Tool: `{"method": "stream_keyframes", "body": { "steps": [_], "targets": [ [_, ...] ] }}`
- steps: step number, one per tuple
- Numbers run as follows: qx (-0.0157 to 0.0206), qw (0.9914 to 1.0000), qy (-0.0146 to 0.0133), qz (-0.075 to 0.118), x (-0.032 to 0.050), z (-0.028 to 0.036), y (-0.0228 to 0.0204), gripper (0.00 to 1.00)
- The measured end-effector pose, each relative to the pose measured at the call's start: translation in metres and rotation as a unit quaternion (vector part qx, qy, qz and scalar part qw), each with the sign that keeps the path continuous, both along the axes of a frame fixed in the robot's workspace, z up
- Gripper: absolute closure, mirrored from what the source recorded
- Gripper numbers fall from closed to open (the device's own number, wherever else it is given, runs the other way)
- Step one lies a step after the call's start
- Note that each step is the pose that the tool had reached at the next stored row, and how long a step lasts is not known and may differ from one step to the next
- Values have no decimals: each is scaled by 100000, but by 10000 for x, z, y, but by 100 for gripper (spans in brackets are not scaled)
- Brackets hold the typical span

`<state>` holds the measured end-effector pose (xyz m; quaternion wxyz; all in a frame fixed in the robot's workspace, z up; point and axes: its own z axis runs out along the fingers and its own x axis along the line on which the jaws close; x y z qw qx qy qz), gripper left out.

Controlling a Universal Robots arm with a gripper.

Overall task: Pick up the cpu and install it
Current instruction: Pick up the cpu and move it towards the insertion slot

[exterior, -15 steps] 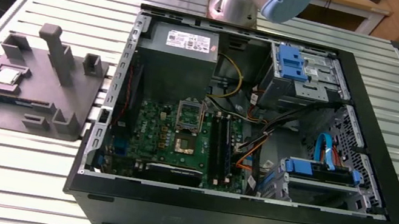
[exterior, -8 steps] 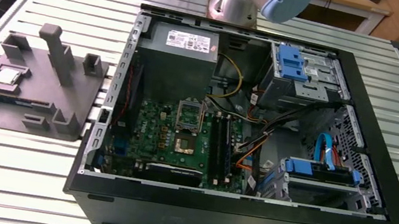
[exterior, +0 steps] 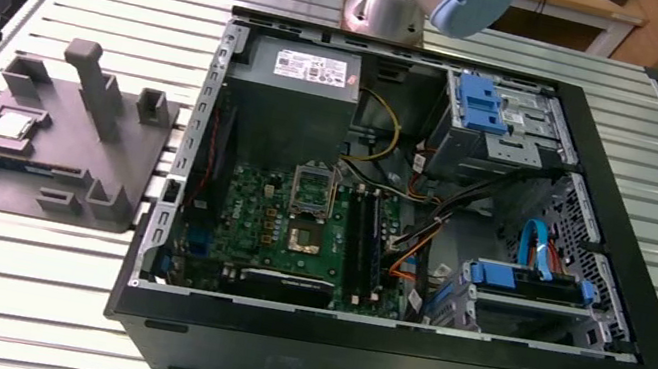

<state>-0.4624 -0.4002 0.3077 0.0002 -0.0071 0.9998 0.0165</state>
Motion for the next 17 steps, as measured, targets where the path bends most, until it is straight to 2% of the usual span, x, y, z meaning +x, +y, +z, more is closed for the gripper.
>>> {"method": "stream_keyframes", "body": {
  "steps": [3,6,12,17],
  "targets": [
    [35,99999,-482,16,-1,-33,0,41],
    [31,99999,-450,24,-2,-67,0,41],
    [35,99996,-386,795,5,-176,-2,41],
    [32,99996,-585,606,38,-241,-3,41]
  ]
}}
